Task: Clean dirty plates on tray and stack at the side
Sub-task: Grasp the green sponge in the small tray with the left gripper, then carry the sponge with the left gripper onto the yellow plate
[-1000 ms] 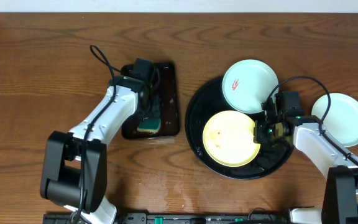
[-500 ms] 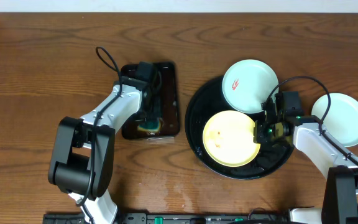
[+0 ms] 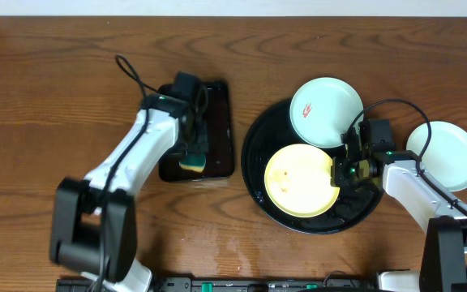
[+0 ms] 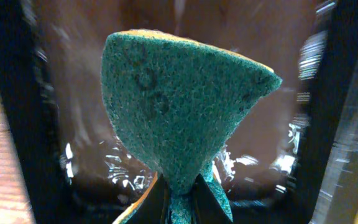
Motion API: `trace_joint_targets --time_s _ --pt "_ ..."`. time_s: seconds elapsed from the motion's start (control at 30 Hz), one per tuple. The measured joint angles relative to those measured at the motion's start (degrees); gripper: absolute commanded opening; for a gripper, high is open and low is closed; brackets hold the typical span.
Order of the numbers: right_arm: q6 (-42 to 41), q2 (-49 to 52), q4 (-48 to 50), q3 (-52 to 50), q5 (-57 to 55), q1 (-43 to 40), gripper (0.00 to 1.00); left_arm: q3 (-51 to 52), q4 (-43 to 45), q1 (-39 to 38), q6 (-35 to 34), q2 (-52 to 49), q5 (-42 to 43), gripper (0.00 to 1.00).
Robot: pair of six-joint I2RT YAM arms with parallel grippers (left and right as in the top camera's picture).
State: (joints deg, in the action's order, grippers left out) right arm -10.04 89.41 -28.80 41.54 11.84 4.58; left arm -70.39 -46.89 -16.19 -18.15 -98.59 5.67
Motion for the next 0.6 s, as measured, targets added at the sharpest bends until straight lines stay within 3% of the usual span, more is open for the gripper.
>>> trace_joint_targets --time_s 0.33,0.6 --pt "0.0 0.0 0.0 0.0 0.0 0.0 0.01 -0.7 0.1 -1.6 0.0 4.3 2.6 0.07" --pt "0.0 0.0 -0.1 0.0 0.0 0.0 0.01 -0.8 8.1 -13.3 -1.8 4.3 13.6 0.08"
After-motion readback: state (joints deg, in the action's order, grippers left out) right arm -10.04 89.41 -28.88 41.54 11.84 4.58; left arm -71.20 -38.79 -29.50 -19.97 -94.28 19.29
